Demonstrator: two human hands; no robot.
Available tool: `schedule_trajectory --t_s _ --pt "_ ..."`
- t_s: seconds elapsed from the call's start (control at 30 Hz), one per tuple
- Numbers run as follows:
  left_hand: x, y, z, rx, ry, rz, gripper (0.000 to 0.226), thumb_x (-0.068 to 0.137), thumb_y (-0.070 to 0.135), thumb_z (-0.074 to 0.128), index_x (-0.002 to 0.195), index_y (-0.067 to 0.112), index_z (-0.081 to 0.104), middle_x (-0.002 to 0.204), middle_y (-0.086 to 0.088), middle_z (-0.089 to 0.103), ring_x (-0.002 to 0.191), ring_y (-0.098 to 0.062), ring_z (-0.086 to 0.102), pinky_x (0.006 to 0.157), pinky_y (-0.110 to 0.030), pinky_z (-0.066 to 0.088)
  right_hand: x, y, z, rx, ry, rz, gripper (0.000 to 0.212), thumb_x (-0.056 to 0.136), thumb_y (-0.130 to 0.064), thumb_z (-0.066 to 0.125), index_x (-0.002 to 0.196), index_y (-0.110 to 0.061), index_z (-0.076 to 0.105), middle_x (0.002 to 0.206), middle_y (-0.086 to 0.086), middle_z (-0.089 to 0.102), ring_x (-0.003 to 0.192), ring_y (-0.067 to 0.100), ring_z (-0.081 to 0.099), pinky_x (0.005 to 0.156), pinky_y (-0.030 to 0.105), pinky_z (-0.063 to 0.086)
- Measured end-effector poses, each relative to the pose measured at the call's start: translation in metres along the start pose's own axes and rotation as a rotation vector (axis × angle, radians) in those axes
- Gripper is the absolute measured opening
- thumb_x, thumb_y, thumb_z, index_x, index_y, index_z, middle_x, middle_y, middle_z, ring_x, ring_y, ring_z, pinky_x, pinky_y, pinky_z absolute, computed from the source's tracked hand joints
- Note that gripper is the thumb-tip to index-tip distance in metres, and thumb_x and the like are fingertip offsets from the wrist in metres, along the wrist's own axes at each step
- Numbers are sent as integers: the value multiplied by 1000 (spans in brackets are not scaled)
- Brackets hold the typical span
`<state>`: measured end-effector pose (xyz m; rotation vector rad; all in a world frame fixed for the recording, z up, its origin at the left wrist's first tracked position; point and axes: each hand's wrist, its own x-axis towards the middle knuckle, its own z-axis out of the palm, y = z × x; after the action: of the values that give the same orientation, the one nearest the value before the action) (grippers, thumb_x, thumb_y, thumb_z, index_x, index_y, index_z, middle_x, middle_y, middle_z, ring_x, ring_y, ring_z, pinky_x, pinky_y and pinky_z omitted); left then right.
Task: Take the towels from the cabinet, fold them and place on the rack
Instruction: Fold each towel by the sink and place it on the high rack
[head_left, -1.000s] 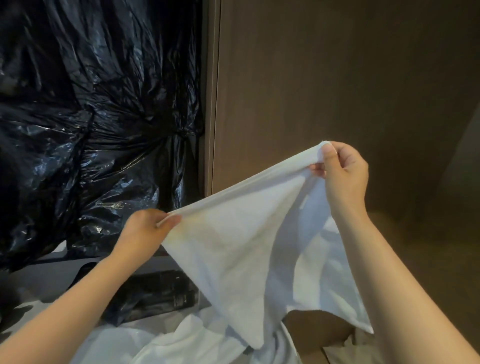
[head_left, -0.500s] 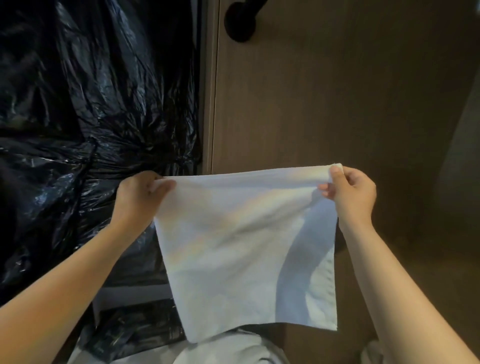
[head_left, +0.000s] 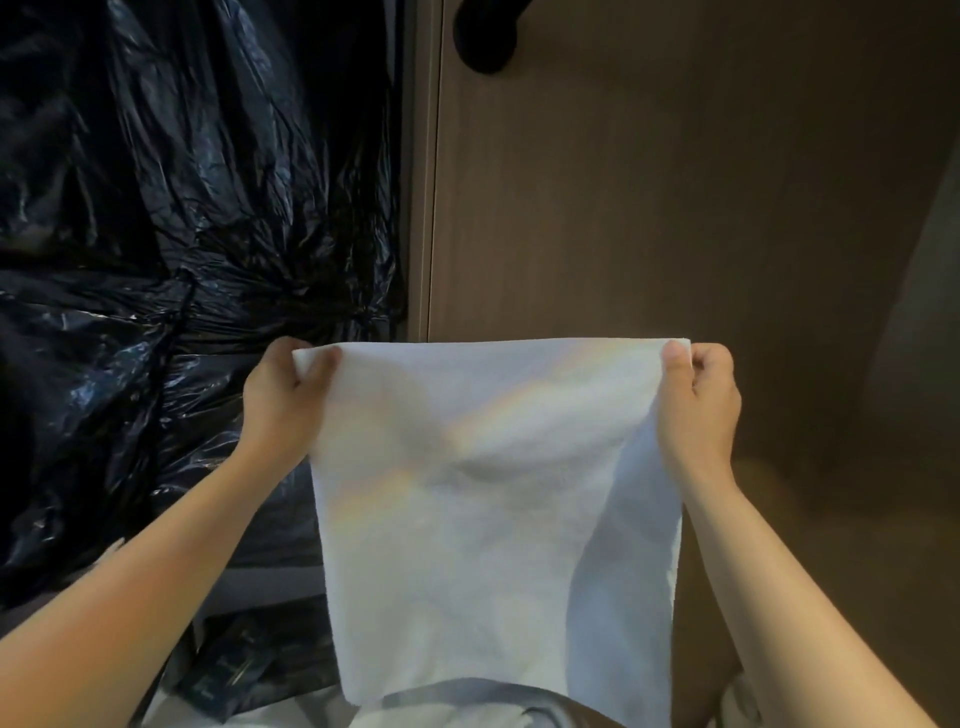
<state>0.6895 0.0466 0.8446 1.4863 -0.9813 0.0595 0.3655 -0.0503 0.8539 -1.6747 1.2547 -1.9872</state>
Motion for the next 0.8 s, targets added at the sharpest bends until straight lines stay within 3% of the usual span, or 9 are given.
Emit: schedule_trajectory --t_s 0.23,0.37,0.5,0.63,0.8 --pt "-4 -5 -11 -162 -128 -158 17 92 36 59 100 21 62 90 -3 64 82 -22 62 73 -41 53 -2 12 -16 -58 -66 42 29 99 -39 48 83 -15 52 75 -5 52 65 8 48 57 21 38" --pt "-19 -36 5 -16 -237 -219 15 90 34 64 91 19 60 81 1 61 72 -15 57 55 -28 42 -17 53 -11 -255 -170 184 27 99 -40 48 91 -15 56 80 -1 58 72 12 56 56 22 38" --pt "-58 -75 25 174 -276 -240 15 91 33 63 88 19 58 75 8 56 69 -10 52 56 -24 32 -59 104 -9 -410 -250 274 23 98 -42 51 96 -19 55 82 -3 60 75 11 58 59 22 40" --pt "-96 -100 35 217 -325 -277 16 89 33 66 85 18 62 71 9 59 67 -8 54 54 -22 35 -103 132 -17 -380 -283 316 23 96 -37 57 83 -17 59 73 -4 59 72 15 59 56 21 39" --pt "-123 -104 34 156 -293 -324 18 91 33 63 87 16 67 74 5 65 71 -10 59 57 -21 38 -124 135 -24 -281 -283 348 28 96 -36 57 79 -15 59 70 4 60 67 22 58 61 32 45"
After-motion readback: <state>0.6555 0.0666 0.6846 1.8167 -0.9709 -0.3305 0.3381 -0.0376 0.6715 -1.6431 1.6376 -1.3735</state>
